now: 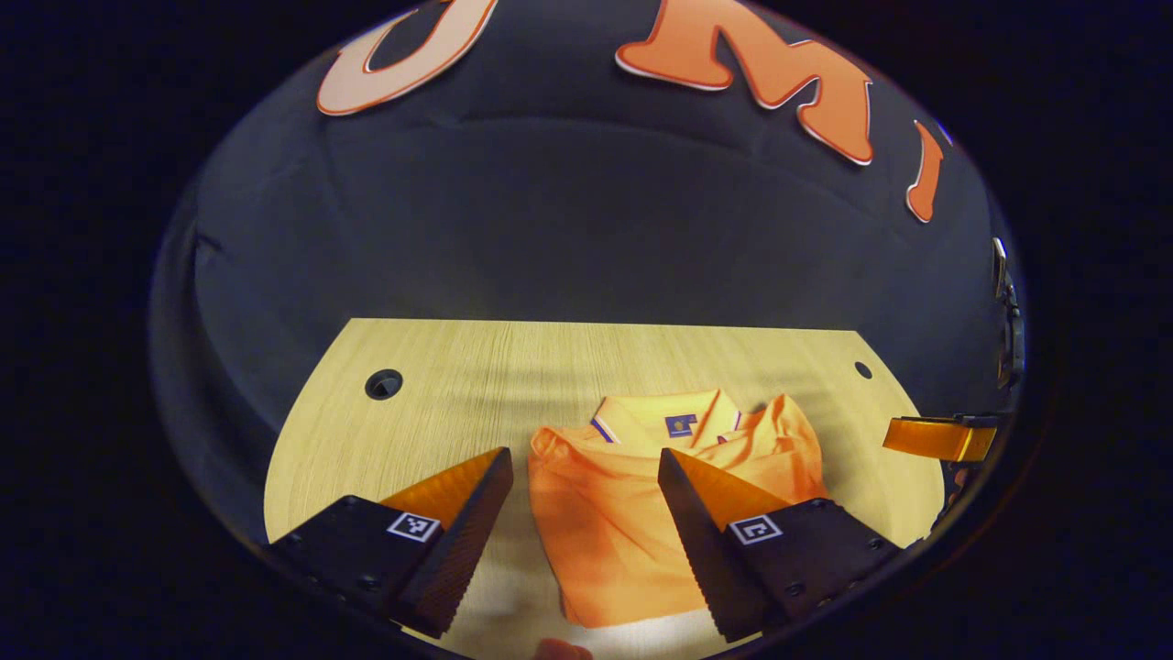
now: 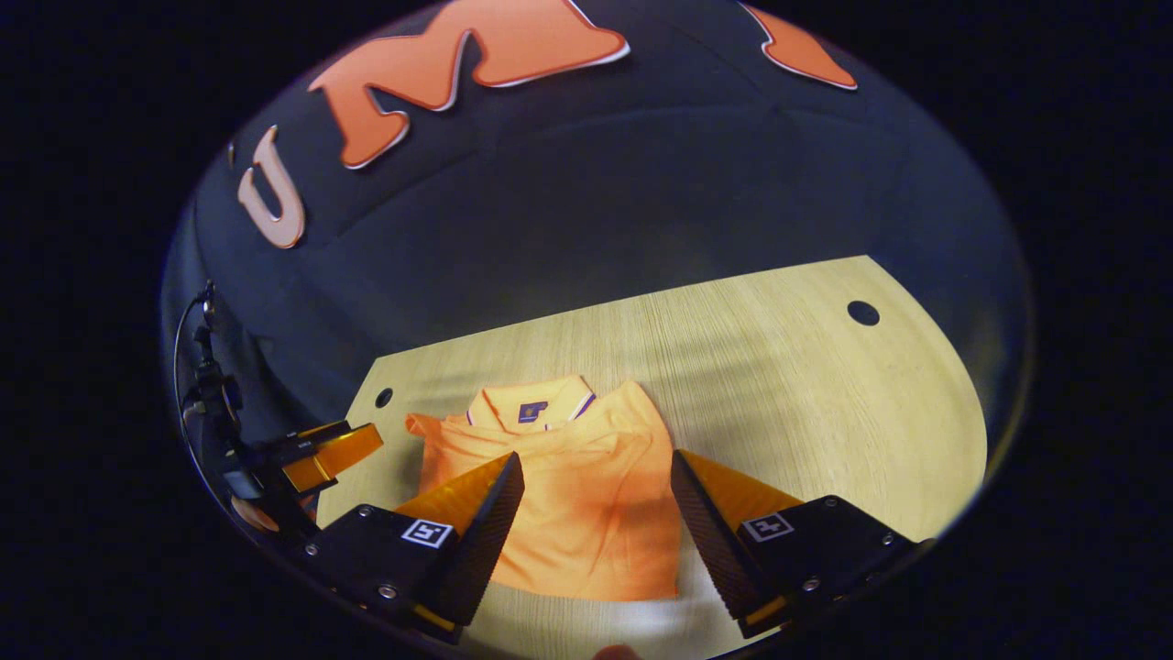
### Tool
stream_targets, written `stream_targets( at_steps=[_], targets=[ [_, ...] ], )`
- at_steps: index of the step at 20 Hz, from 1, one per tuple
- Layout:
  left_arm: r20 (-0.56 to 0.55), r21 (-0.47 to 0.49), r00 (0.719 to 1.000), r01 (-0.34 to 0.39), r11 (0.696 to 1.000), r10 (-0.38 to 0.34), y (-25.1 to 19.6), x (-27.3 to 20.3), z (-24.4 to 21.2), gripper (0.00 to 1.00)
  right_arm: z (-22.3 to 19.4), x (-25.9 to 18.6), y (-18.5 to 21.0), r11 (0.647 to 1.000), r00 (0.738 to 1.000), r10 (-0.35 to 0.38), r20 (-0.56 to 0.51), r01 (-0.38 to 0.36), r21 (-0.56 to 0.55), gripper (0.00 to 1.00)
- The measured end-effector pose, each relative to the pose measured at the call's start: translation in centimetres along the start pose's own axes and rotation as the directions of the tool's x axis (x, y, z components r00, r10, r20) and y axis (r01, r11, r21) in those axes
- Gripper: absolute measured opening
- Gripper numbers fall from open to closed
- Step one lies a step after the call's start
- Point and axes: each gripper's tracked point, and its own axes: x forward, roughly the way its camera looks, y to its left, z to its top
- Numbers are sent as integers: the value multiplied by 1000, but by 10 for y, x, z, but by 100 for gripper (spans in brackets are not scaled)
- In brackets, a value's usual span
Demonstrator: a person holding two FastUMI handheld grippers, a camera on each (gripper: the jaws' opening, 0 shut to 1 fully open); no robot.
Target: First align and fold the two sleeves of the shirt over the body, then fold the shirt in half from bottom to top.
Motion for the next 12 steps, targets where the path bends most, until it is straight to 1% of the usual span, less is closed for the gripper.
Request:
stream_targets(
  at_steps=[2, 4, 9, 11, 12],
  targets=[
    [47, -7, 999, -18, 1000, 19, -13, -39, 0, 99, -1, -34, 4, 998, 998, 5, 58, -1, -68, 99],
    [97, -5, 995, -35, 999, 36, -27, -75, -2, 99, -3, -61, 11, 994, 993, 13, 114, 0, -112, 99],
    [192, 1, 980, -56, 998, 55, -63, -160, -14, 98, -16, -135, 17, 981, 970, 29, 241, 19, -195, 99],
    [220, 12, 973, -75, 997, 71, -76, -190, -25, 98, -25, -149, 24, 975, 958, 35, 284, 30, -218, 99],
    [233, 9, 970, -73, 997, 69, -83, -202, -30, 98, -30, -156, 27, 973, 953, 41, 301, 30, -229, 99]
  ],
)
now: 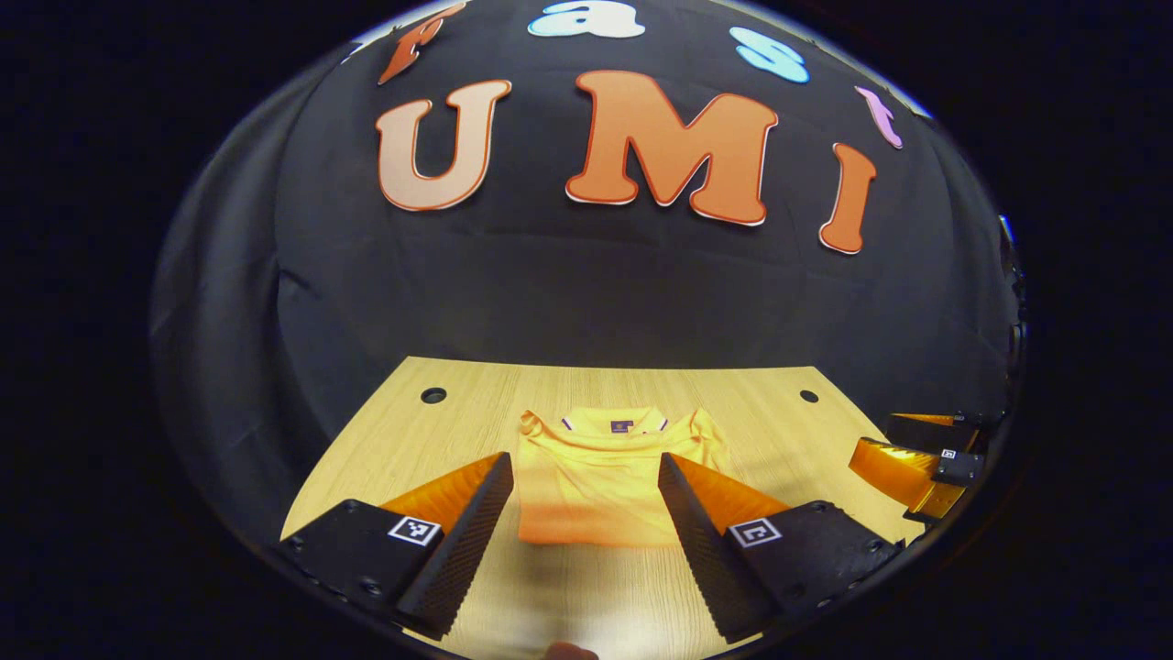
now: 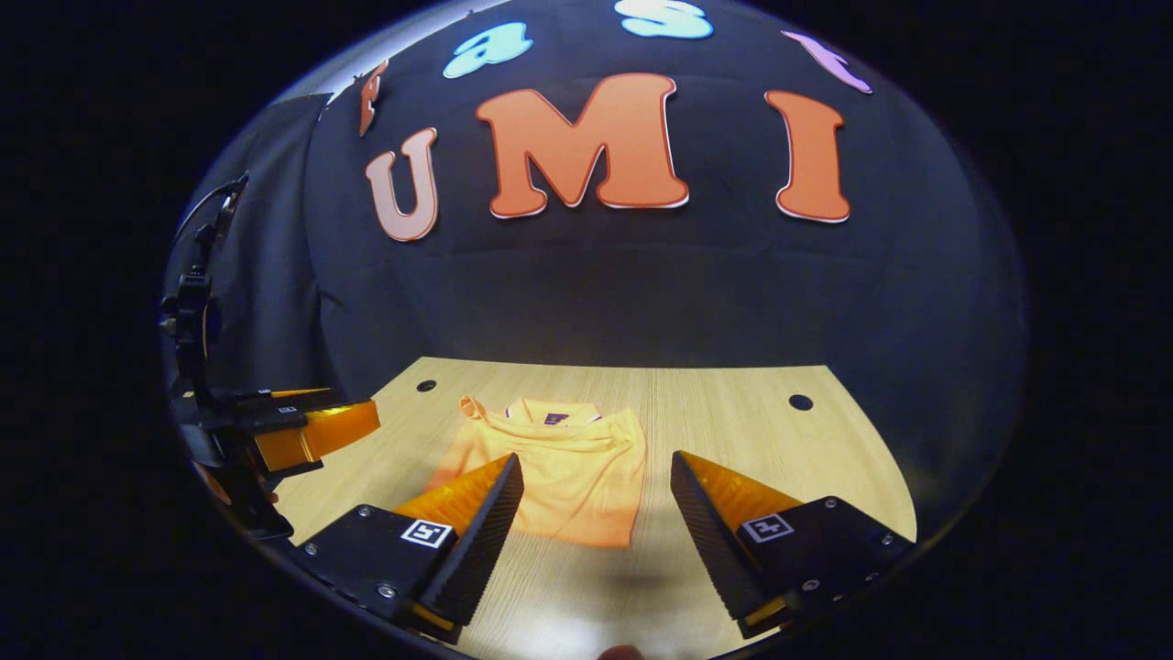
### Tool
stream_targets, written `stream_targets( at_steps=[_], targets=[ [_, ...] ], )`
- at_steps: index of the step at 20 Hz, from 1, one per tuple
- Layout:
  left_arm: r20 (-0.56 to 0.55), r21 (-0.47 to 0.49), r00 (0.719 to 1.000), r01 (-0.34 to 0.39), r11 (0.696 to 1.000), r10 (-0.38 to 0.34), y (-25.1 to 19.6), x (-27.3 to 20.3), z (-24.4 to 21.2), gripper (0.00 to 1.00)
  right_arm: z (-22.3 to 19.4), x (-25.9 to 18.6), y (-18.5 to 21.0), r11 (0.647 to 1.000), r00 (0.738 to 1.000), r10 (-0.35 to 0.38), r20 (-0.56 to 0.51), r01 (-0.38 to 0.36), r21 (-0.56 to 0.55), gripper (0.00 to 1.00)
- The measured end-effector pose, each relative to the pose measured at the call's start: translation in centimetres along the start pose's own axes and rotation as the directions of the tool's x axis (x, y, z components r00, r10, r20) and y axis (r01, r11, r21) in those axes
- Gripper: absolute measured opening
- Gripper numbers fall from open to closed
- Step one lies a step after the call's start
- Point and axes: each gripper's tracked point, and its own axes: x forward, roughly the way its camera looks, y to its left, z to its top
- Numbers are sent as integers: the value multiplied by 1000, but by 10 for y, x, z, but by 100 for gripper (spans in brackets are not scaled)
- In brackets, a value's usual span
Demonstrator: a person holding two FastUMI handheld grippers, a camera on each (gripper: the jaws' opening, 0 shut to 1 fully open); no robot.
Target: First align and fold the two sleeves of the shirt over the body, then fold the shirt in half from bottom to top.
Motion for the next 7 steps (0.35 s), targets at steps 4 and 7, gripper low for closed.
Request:
stream_targets(
  at_steps=[4, 7],
  targets=[
    [76, -6, 997, -25, 1000, 26, -14, -62, -7, 98, 6, -22, 12, 1000, 997, 6, 76, -4, -29, 99],
    [126, -9, 991, -39, 999, 40, -29, -103, -13, 98, 13, -44, 22, 998, 992, 7, 123, 0, -57, 98]
  ],
)
